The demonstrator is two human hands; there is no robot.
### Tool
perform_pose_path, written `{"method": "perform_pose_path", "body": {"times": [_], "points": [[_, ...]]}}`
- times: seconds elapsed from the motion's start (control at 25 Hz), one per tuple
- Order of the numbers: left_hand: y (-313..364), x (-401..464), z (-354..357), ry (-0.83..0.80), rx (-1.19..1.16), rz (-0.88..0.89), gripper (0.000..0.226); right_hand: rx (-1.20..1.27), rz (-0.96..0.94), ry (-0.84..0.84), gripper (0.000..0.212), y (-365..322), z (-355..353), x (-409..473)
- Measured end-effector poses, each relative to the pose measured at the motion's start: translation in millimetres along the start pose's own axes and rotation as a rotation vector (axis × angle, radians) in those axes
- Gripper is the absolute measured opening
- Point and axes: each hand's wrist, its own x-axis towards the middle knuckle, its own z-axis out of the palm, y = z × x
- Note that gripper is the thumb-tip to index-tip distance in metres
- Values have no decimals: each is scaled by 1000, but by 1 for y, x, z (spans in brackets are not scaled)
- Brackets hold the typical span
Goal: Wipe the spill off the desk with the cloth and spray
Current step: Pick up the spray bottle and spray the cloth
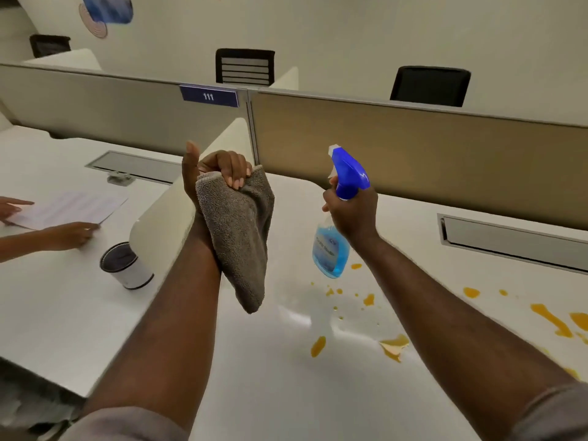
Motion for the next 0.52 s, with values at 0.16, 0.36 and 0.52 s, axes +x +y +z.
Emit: {"method": "perform_pose_path", "body": {"times": [0.16, 0.36, 0.52], "points": [[0, -38, -45, 118, 2, -26, 75, 21, 46, -10, 14, 16, 53, 3], [-4, -67, -83, 182, -9, -105, 69, -3, 61, -12, 17, 34, 111, 9], [-6, -78, -104, 204, 18, -147, 64, -32, 68, 12, 20, 46, 148, 15]]}}
